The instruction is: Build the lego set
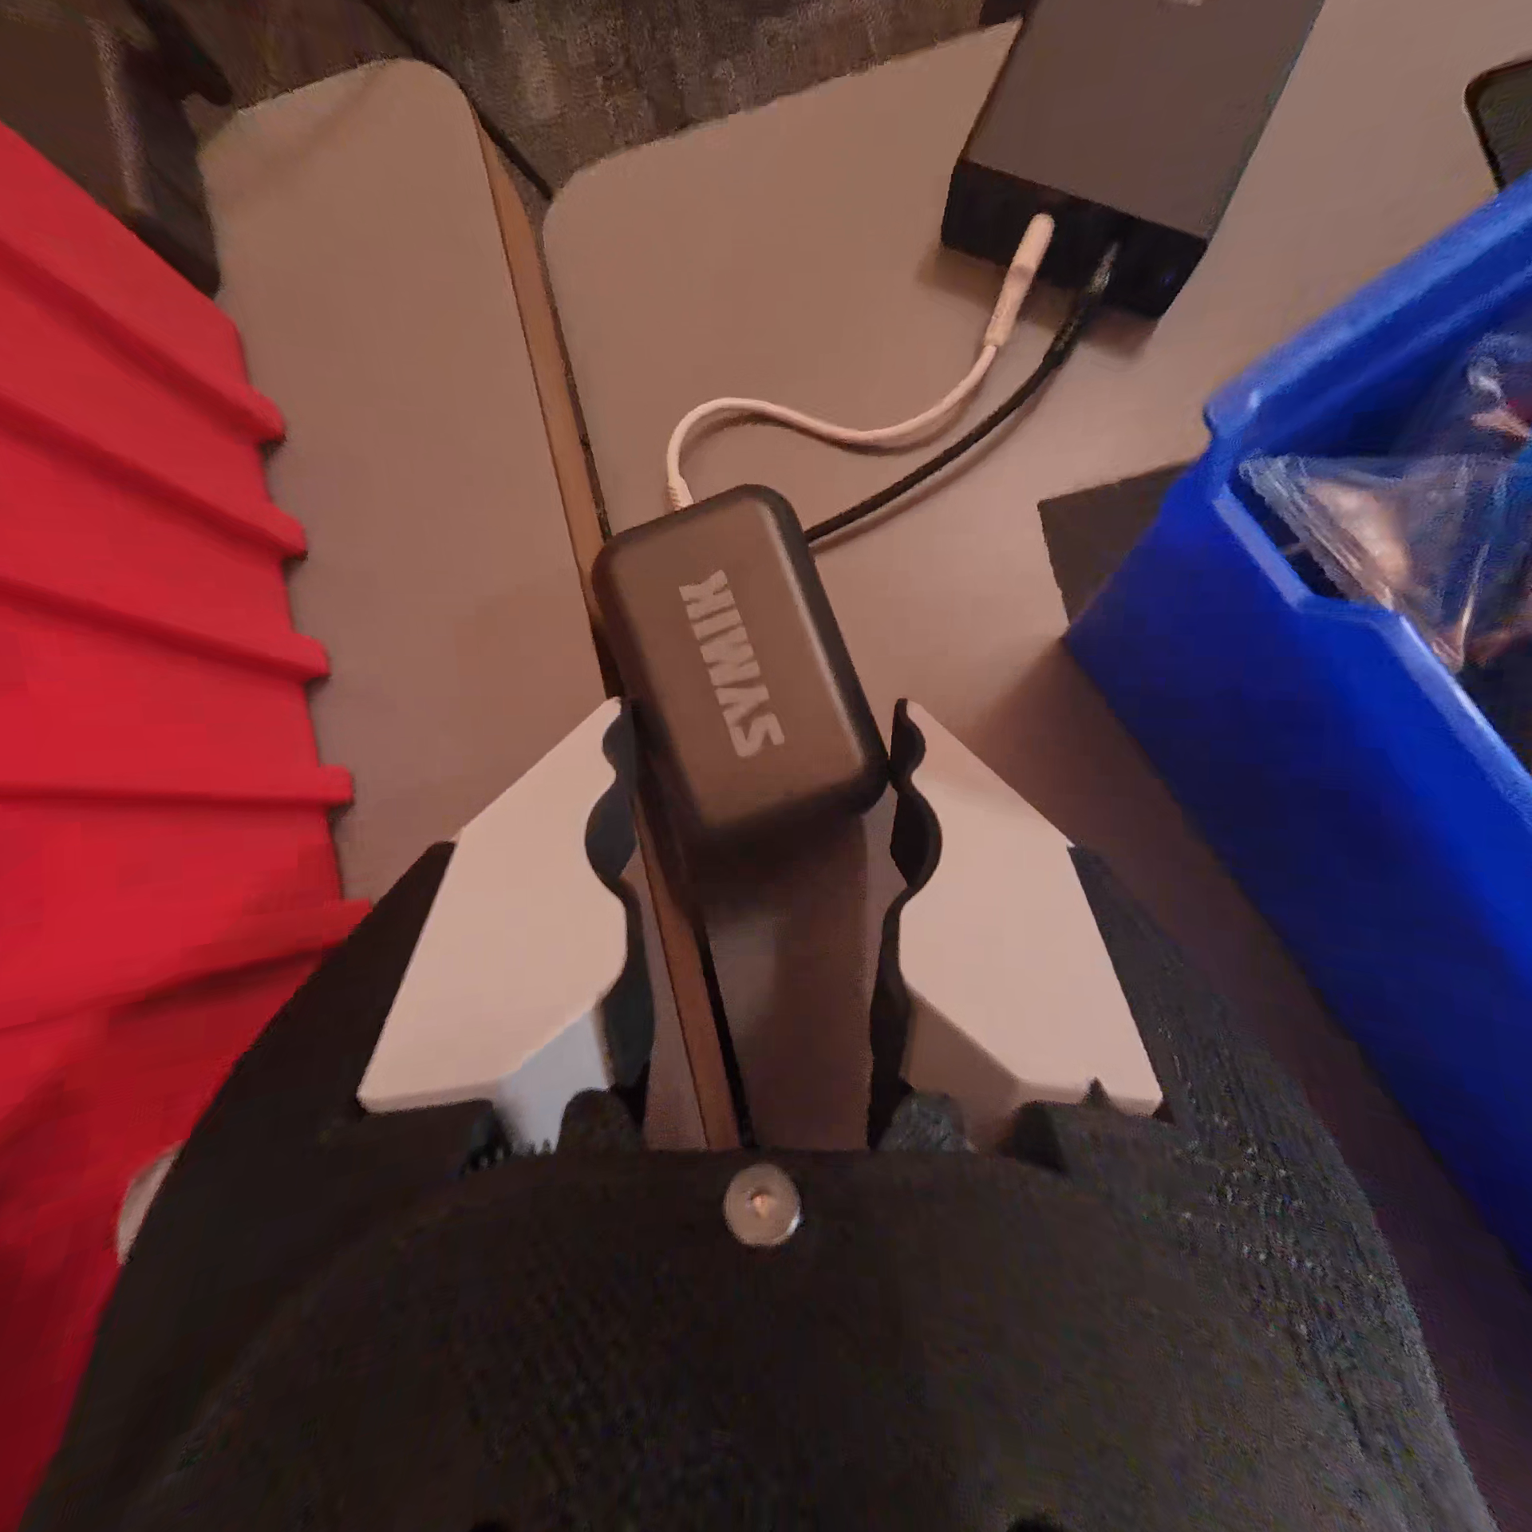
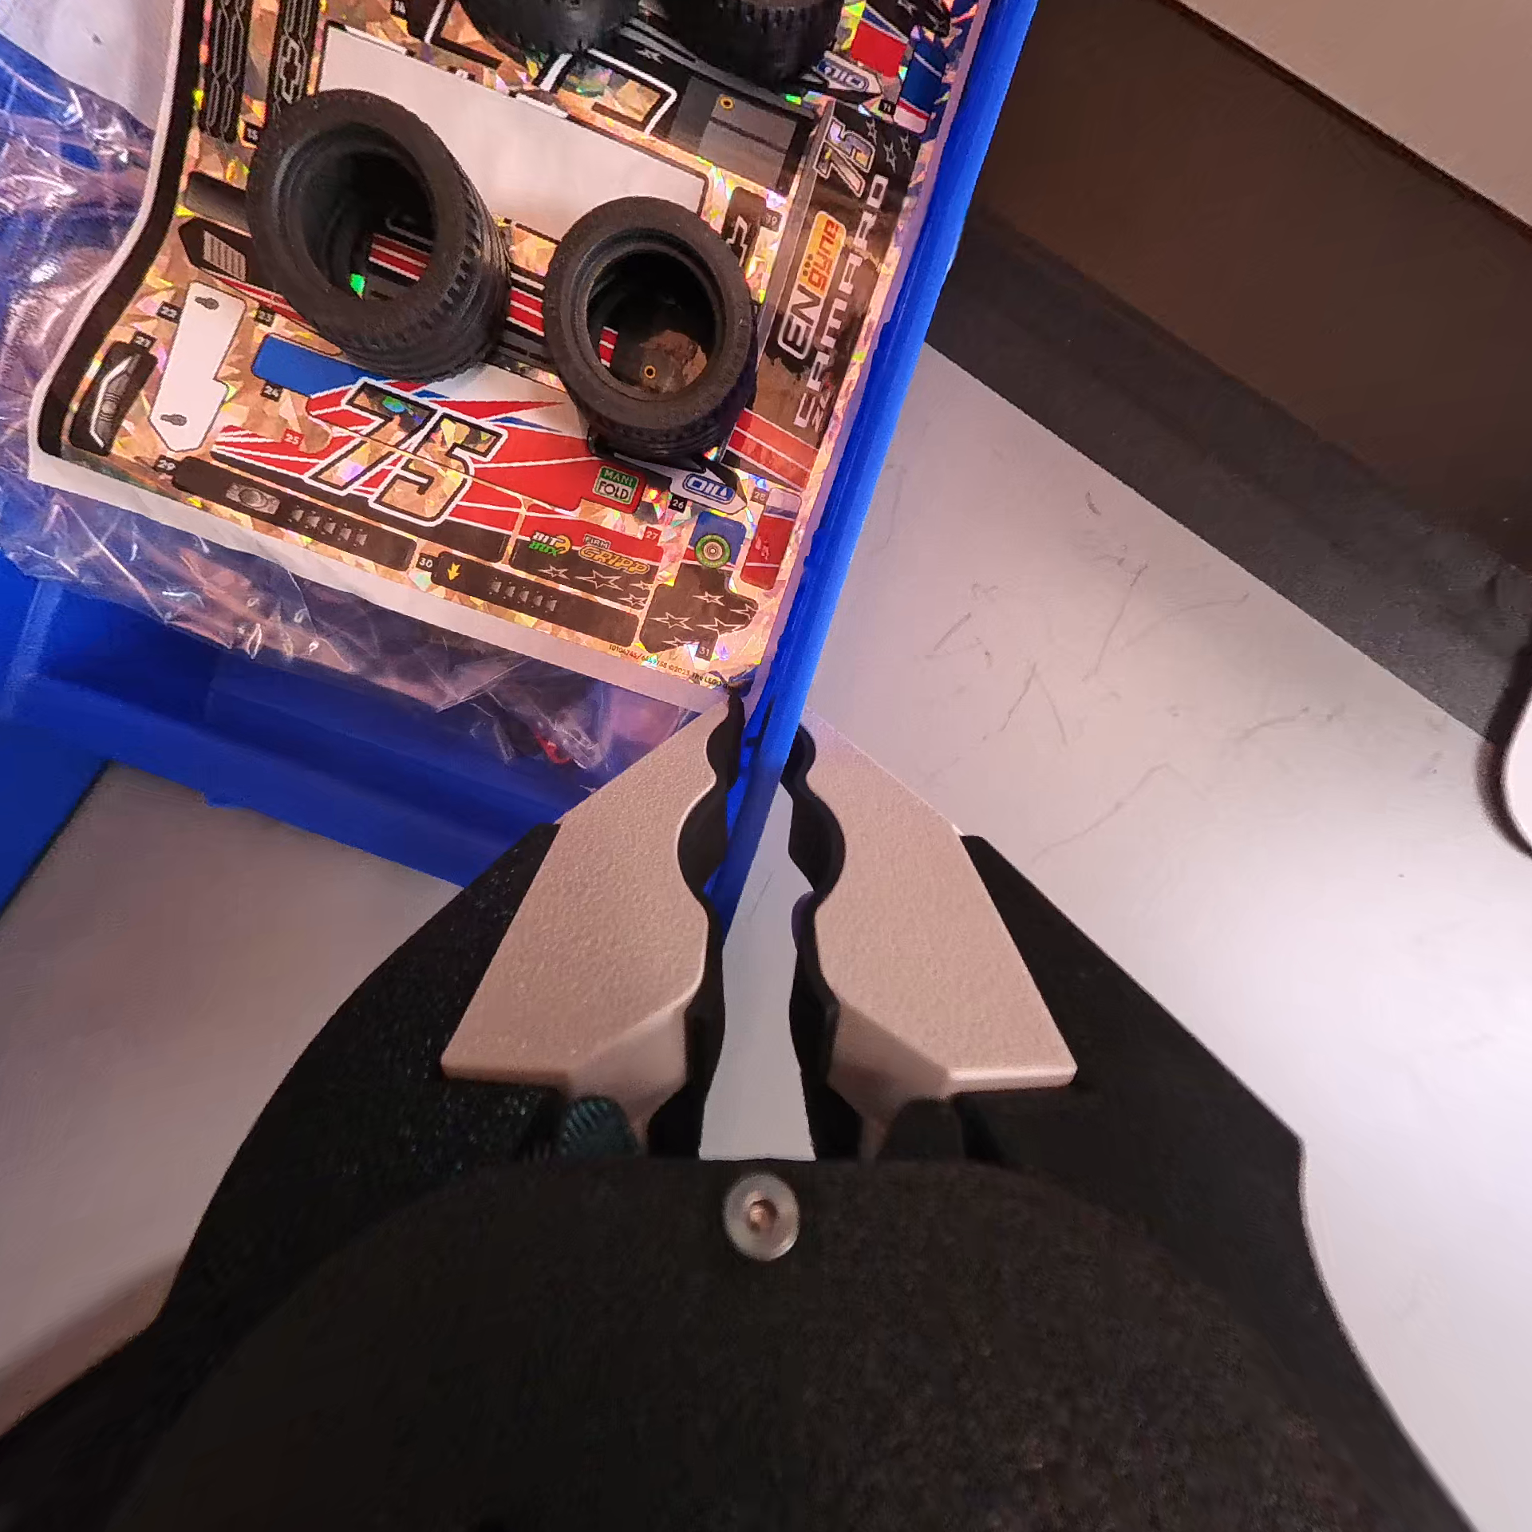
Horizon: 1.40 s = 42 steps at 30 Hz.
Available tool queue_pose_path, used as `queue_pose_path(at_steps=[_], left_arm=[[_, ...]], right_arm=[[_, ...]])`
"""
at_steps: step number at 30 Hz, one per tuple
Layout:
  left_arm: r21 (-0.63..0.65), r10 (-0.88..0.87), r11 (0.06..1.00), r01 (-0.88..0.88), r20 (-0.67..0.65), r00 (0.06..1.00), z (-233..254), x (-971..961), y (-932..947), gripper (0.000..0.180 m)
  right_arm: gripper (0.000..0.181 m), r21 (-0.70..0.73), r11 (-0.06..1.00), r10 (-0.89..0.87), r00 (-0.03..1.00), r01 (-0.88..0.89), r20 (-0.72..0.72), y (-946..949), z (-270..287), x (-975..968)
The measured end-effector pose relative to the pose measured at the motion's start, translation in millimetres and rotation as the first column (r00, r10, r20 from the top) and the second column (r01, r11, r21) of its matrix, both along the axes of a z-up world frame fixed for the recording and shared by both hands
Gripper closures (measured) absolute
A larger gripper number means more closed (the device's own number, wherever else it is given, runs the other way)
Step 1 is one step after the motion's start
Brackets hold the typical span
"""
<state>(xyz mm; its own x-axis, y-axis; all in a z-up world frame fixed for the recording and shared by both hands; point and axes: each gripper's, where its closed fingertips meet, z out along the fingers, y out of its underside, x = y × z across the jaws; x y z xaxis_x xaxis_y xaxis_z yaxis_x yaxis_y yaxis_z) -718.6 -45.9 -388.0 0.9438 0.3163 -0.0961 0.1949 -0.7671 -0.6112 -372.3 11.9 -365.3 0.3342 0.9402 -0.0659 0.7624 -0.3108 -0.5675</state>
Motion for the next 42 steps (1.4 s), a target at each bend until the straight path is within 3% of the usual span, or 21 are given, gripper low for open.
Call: queue_pose_path(at_steps=[8,16,20,22,24,25,29,34,38,42], left_arm=[[0.019,-0.072,0.997,0.072,-0.012,0.997,0.2,-29.3,45.4,0.12],[0.017,-0.086,0.996,0.086,-0.044,0.995,0.2,-58.6,82.1,0.121],[0.024,-0.053,0.998,0.052,0.013,0.999,4.5,-65.3,82.3,0.118],[0.088,0.028,0.996,-0.029,0.017,0.999,21.2,-68.5,72.9,0.115],[0.157,0.12,0.981,-0.112,-0.042,0.992,45.2,-73.1,58.0,0.135],[0.201,0.124,0.973,-0.11,-0.057,0.991,59.3,-69.2,53.5,0.127],[0.271,0.123,0.956,-0.11,-0.03,0.992,99.0,-39.2,30.2,0.123],[0.34,0.112,0.932,-0.128,0.065,0.992,125.4,27.2,-25.4,0.128],[0.286,0.129,0.944,-0.162,0.131,0.983,111.6,69.3,-74.7,0.128],[0.233,0.11,0.962,-0.142,0.144,0.983,95.2,95.8,-104.6,0.129]], right_arm=[[0.177,0.013,1.0,-0.028,1.0,0.027,0.013,5.8,1.6,-11.5],[0.179,-0.066,0.994,-0.085,0.996,0.084,-0.005,12.6,0.4,-48.7],[0.179,-0.104,0.978,-0.18,0.984,0.178,-0.01,24.4,-0.2,-61.9],[0.178,-0.132,0.967,-0.22,0.975,0.217,-0.012,27.4,-0.3,-63.3],[0.178,-0.136,0.967,-0.219,0.976,0.215,-0.015,24.6,-0.3,-64.2],[0.178,-0.132,0.967,-0.223,0.975,0.219,-0.015,22.2,0.0,-64.8],[0.179,-0.122,0.955,-0.273,0.962,0.269,-0.019,18.6,-0.1,-65.8],[0.178,-0.109,0.933,-0.347,0.937,0.343,-0.025,-0.3,0.4,-76.9],[0.177,-0.056,0.976,-0.213,0.977,0.212,-0.013,-40.2,1.0,-94.6],[0.156,-0.02,1.0,-0.014,1.0,0.014,0.0,-96.9,2.5,-114.7]])
